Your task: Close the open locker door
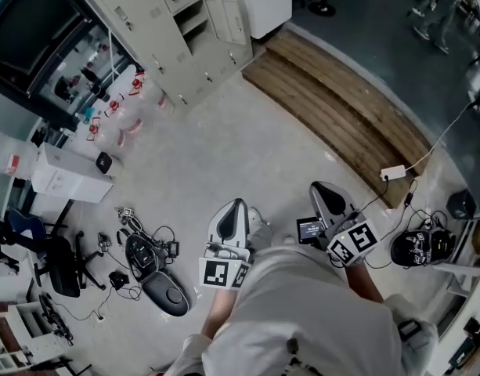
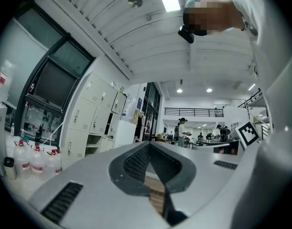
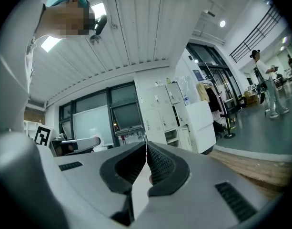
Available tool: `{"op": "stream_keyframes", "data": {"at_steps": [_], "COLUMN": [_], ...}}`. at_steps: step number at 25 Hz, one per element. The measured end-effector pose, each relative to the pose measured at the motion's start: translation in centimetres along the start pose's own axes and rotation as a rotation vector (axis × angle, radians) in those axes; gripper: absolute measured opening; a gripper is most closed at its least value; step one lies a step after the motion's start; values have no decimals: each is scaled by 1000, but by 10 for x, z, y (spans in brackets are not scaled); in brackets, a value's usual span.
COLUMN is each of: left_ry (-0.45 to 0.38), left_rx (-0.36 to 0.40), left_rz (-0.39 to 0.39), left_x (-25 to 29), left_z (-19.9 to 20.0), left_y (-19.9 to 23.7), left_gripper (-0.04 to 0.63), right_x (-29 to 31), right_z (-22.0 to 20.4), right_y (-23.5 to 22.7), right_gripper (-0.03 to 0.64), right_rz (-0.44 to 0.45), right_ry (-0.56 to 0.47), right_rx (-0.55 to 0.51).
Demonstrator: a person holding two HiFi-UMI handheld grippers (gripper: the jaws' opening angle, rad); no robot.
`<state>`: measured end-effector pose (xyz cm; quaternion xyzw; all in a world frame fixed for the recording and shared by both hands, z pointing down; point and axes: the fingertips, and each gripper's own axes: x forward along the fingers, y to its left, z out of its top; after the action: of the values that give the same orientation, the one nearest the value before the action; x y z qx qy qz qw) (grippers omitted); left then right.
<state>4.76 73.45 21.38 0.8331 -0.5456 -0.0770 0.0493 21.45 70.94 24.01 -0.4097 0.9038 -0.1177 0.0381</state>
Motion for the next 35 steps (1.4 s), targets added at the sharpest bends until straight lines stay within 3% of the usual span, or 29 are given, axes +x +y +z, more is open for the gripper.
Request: {"op": "stream_keyframes", "data": {"at_steps": [12,20,27,35], "left_ry": [-15,-5,32,38], "left_rx": [-21,-7,-41,-23], "left_rz": [-76,-88,-91,-63], "left_x": [88,110,127,183], "left_z": [6,12,2,0], "left_y": [99,157,171,190], "left_gripper": [8,8,8,8], "right_x": [124,182,205,246], "right_z": [14,8,4,8], "right_y": [-24,-18,-33,-80], "right_gripper": [28,28,28,28], "right_rz": [-55,-71,-83,-68], "right_ry": [-8,-10,14,33], "right_rx": [-15,-3,11,25]}}
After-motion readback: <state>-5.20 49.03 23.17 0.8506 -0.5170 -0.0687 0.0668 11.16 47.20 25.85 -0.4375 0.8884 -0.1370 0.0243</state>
